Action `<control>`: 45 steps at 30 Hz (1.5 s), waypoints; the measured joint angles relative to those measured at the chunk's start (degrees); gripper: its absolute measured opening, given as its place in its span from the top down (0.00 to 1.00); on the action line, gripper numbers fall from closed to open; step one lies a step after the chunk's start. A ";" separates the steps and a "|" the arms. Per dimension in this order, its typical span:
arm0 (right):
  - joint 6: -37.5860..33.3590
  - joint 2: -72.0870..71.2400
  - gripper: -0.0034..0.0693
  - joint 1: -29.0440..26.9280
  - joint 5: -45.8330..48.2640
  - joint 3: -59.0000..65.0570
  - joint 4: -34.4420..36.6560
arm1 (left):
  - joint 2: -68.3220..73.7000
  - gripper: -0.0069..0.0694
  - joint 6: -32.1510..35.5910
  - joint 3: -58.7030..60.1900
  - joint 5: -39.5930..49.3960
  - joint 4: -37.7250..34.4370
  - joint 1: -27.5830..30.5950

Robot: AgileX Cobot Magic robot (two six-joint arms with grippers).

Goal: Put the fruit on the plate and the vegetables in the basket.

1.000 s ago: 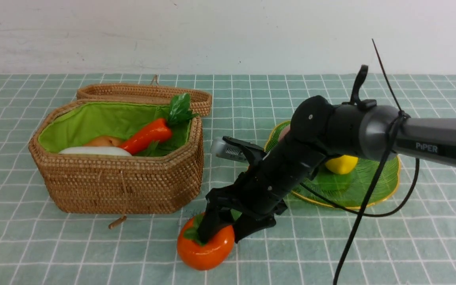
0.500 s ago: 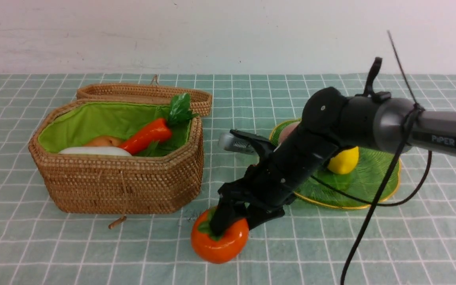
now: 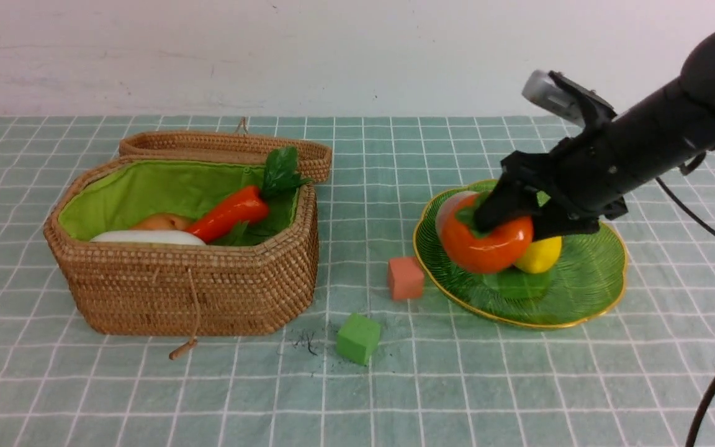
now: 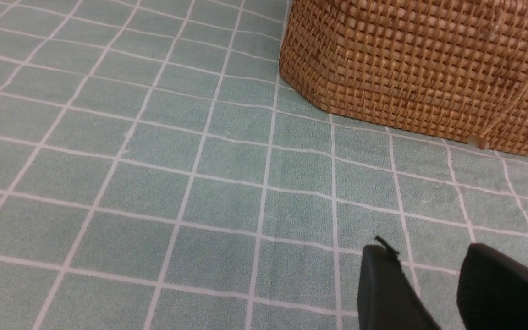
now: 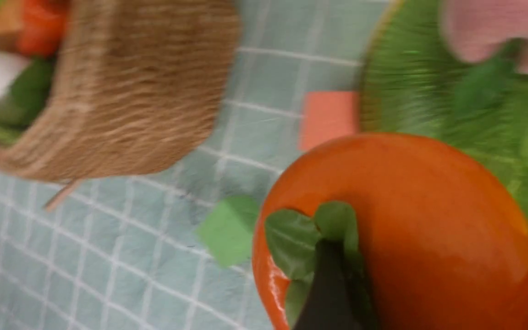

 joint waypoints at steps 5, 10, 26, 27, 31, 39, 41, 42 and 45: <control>5.44 2.83 0.26 0.05 -2.10 0.04 -5.21 | 0.00 0.60 0.00 0.00 0.00 0.00 0.00; 9.11 3.45 0.10 0.05 -6.17 0.04 -7.85 | 0.00 0.60 0.00 0.00 0.00 0.00 0.00; 9.55 -14.13 0.20 0.05 3.36 0.13 -21.17 | 0.00 0.60 0.00 0.00 0.00 0.00 0.00; 9.55 -15.44 0.21 0.05 4.08 0.13 -21.89 | 0.00 0.60 0.00 0.00 0.00 0.00 0.00; 12.76 -30.04 0.35 0.05 12.32 0.13 -29.09 | 0.00 0.60 0.00 0.00 0.00 0.00 0.00; 19.75 -55.04 0.80 0.05 15.07 14.59 -34.64 | 0.00 0.60 0.00 0.00 0.00 0.00 0.00; 19.80 -60.83 0.93 0.05 13.19 21.62 -34.97 | 0.00 0.60 0.00 0.00 0.00 0.00 0.00; 19.95 -63.68 0.96 0.05 11.03 24.96 -35.40 | 0.00 0.60 0.00 0.00 0.00 0.00 0.00; 19.95 -67.44 0.98 0.05 7.18 30.65 -36.33 | 0.00 0.60 0.00 0.00 0.00 0.00 0.00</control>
